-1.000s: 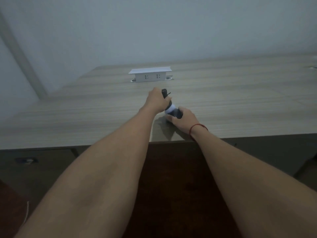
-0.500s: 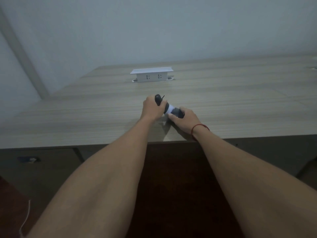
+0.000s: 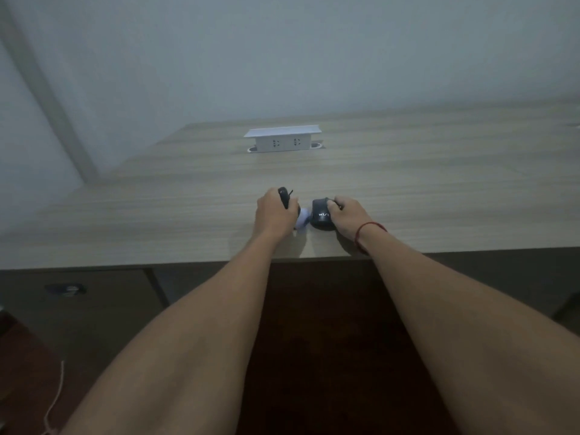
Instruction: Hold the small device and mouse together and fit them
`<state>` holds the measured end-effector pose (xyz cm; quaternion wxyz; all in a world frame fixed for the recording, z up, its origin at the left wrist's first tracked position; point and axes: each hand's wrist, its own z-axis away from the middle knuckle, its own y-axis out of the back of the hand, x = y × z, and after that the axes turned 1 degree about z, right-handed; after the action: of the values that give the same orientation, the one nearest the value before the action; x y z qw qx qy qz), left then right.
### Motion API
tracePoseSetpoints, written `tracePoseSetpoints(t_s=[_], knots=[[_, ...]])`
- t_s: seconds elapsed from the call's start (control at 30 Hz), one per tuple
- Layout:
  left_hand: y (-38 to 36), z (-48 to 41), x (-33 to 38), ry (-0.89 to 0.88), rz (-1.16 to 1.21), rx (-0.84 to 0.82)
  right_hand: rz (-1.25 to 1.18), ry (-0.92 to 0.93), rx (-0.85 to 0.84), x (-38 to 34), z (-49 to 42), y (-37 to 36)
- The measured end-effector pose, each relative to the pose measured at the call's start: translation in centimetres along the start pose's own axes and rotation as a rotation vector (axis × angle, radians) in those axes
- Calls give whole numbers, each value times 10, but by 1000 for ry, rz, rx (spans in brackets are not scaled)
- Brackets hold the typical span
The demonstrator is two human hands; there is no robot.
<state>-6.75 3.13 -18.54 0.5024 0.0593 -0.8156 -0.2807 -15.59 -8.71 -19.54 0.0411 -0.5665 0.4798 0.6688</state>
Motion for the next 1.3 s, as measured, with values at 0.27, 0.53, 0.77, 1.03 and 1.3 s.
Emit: tracePoseSetpoints(t_s=[0.27,0.53,0.77,1.03,1.3], knots=[[-12,11,4,17,34,104,31,7,5,-3,2,-1],[-10,20,4,6,14,153,29,10,12,-5,3,-1],[-17,14,24,-19,91,147,29,15,-4,-3,1,0],[-6,13,19,-10,94,87,-41,-60,-12,-2,-4,0],[-7,21,19,132,401,4,-213,-164,-9,-5,-7,3]])
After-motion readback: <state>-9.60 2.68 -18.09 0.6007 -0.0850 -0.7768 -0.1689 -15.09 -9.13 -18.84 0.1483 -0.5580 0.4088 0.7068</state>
